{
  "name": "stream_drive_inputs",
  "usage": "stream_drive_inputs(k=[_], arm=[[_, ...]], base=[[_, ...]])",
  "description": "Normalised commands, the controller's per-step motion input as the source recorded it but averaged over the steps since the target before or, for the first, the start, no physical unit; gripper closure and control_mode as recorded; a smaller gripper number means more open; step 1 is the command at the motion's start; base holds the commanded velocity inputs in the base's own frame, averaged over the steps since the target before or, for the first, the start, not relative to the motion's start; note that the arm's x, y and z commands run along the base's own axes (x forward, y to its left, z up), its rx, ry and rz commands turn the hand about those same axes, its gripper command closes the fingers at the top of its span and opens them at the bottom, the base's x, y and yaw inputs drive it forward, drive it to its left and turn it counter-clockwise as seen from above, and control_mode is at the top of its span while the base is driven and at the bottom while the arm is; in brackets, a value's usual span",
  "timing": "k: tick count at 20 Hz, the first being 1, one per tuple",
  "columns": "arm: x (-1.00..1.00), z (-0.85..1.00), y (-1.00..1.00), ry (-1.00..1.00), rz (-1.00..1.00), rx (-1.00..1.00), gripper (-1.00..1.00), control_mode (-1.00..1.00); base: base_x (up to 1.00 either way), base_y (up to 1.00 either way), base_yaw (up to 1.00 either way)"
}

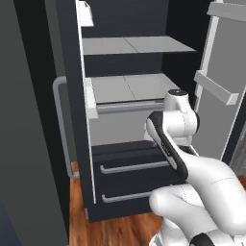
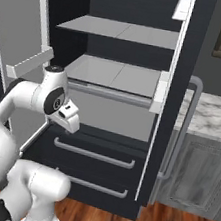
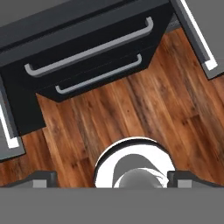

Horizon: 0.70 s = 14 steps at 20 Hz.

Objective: Place one of the steaks on the plate and the other in the bowl. Then place the bowl in the fridge.

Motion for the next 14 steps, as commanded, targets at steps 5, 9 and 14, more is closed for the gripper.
stream_drive_inputs(k=[5, 9, 14], arm=[[-0.49, 0.43, -0.14, 0.02, 0.08, 0.00, -1.00, -1.00], [-0.13, -0.11, -0.14, 0.09, 0.17, 0.00, -1.00, -1.00], [-0.12, -0.05, -0.01, 0.00, 0.07, -0.01, -1.00, -1.00]], base=[[0.00, 0.00, 0.00], [0.00, 0.00, 0.00], [0.00, 0.00, 0.00]])
